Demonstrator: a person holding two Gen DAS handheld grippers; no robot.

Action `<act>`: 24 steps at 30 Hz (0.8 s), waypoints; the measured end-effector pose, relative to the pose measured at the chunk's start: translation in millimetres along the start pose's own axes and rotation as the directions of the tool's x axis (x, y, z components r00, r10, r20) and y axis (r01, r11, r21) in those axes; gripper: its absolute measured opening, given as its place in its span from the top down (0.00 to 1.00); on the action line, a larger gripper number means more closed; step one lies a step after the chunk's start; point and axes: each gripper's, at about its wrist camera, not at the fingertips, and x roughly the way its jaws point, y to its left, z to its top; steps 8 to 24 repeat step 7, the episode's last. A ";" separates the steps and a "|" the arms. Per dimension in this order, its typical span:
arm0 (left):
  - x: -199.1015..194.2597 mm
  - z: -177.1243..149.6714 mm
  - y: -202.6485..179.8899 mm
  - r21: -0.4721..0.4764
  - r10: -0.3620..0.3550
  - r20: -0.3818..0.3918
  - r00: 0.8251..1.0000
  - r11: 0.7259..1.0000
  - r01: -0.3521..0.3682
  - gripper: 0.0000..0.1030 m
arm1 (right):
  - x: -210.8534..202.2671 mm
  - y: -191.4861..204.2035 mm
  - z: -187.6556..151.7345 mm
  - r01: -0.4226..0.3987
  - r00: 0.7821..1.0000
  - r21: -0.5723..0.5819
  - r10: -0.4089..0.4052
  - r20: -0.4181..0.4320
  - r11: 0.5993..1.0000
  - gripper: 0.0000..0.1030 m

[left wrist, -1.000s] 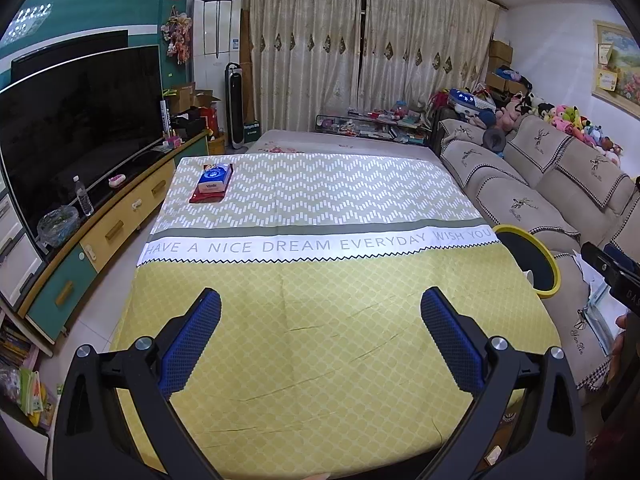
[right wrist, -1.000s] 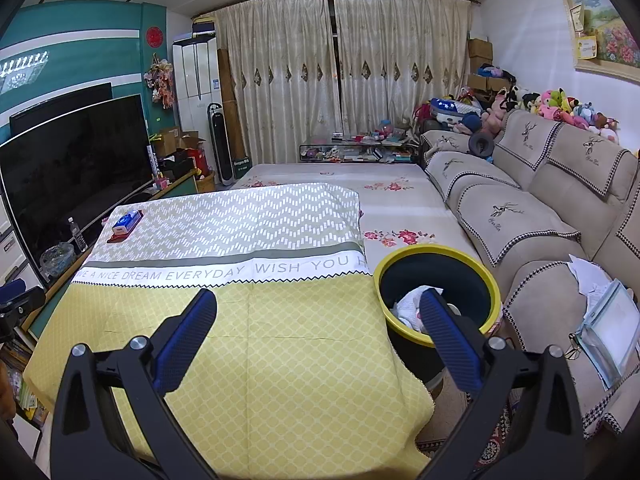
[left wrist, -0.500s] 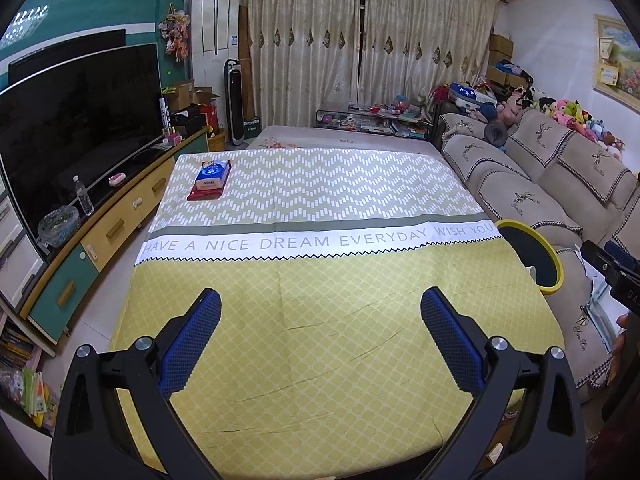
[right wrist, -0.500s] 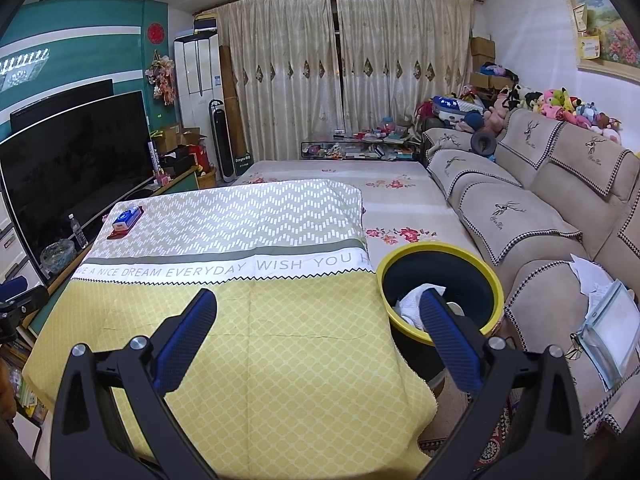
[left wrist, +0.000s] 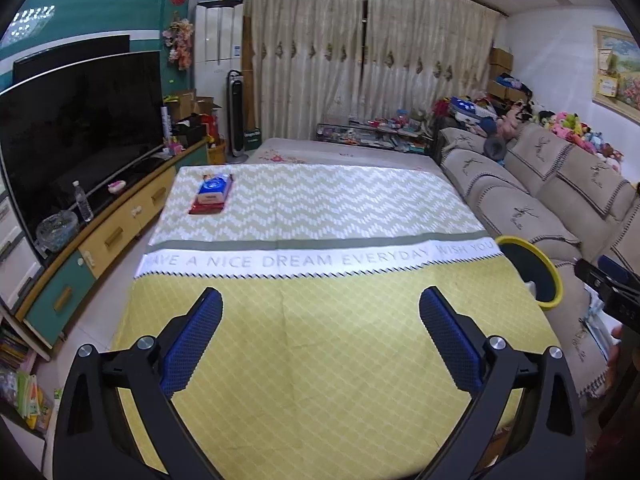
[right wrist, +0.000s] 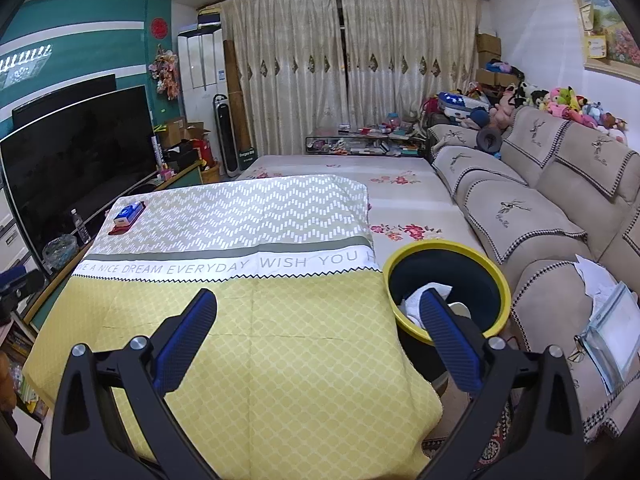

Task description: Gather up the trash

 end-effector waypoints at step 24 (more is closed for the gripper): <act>76.2 27.0 33.3 -0.046 0.043 -0.098 0.994 0.998 -0.048 0.04 | 55.7 9.6 37.9 -0.068 0.997 -0.042 0.066 -0.045 0.997 0.06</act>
